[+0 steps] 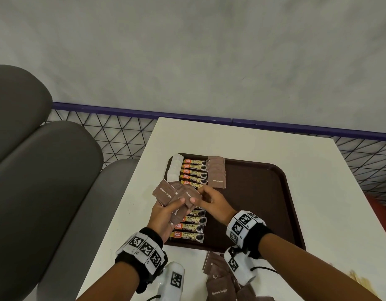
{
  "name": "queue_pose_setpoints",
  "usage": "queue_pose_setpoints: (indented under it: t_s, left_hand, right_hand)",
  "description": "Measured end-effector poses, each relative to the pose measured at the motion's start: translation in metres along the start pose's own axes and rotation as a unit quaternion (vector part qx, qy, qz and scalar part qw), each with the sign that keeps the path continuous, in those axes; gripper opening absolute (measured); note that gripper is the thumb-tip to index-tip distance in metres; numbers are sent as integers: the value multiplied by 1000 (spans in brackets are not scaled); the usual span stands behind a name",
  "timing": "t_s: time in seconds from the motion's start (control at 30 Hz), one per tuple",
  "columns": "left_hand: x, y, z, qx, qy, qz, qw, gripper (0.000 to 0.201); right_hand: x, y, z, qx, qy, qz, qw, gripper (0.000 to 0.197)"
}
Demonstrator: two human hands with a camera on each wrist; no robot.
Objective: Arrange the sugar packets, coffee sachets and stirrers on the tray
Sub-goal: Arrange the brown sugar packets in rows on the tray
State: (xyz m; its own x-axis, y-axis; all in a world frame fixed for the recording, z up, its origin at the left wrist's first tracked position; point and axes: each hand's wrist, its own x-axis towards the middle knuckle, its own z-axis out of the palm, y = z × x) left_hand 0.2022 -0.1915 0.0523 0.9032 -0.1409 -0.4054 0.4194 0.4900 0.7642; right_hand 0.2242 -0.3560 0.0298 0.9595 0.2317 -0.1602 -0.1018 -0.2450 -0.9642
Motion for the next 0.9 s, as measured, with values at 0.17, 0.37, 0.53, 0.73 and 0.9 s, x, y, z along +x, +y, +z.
queue_pose_setpoints:
  t_s: [0.17,0.37,0.53,0.73,0.9]
  left_hand:
    - [3,-2,0,-12,2,-21,1000,39]
    - [5,1,-13,-49,17,-41,998,38]
    - [8,2,-20,-41,20,-52,998,41]
    - [8,6,-23,-32,14,-46,998,39]
    - [10,6,-29,-33,25,-50,998,39]
  right_hand:
    - [0,-4,-10,11,106,-1,994,11]
    - [14,9,-52,-44,281,56,957,6]
    - [22,23,-64,-109,235,133,957,15]
    - [35,34,-60,-141,254,172,941,13]
    - [41,35,-54,-157,270,178,933,16]
